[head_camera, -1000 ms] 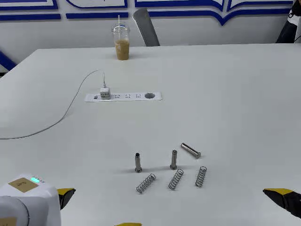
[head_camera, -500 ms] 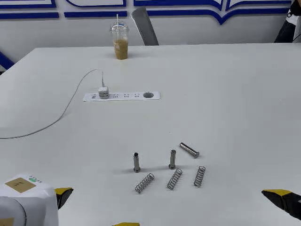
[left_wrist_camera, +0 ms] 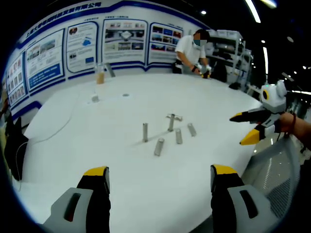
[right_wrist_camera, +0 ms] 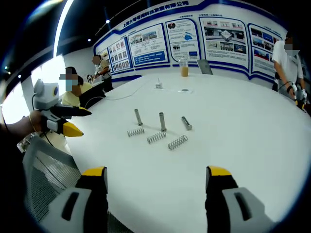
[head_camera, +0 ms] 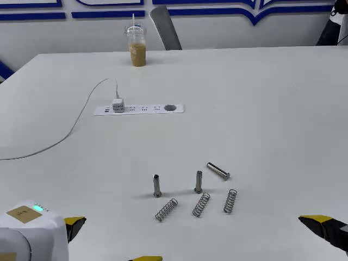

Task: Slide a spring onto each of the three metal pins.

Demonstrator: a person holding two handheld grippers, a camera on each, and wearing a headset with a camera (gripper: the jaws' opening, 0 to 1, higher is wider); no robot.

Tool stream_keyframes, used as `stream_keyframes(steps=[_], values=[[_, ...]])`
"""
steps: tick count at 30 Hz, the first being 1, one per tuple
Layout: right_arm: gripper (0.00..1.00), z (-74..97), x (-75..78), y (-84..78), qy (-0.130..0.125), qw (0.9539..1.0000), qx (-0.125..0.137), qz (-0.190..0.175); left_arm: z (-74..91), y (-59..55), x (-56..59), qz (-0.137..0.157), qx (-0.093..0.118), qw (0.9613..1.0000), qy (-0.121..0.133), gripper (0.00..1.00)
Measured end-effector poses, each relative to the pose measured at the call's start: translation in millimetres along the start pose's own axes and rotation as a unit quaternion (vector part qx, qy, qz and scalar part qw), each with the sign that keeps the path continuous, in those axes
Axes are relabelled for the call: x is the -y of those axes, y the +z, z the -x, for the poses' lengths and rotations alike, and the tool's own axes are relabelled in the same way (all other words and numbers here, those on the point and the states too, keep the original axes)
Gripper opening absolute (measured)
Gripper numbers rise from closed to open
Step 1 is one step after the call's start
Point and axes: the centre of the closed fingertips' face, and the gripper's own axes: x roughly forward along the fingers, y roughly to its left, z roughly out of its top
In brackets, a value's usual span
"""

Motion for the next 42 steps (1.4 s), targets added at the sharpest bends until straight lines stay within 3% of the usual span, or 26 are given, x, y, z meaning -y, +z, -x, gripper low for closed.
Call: stream_keyframes(steps=[22,38,42], values=[[0.76,-27.2,23.3,28.3,-0.007,0.9998,0.018,0.006,-3.5,1.5,0.2,0.0,0.007,1.0,0.002,0.85],[0.68,-58.7,40.9,47.9,-0.011,0.9987,0.006,0.049,-5.1,0.8,-3.0,0.005,0.009,0.9999,0.003,0.82],[0.65,-68.6,45.8,52.0,-0.007,0.9988,0.007,0.049,-5.7,4.2,-2.4,0.011,0.02,0.9997,0.003,0.81]])
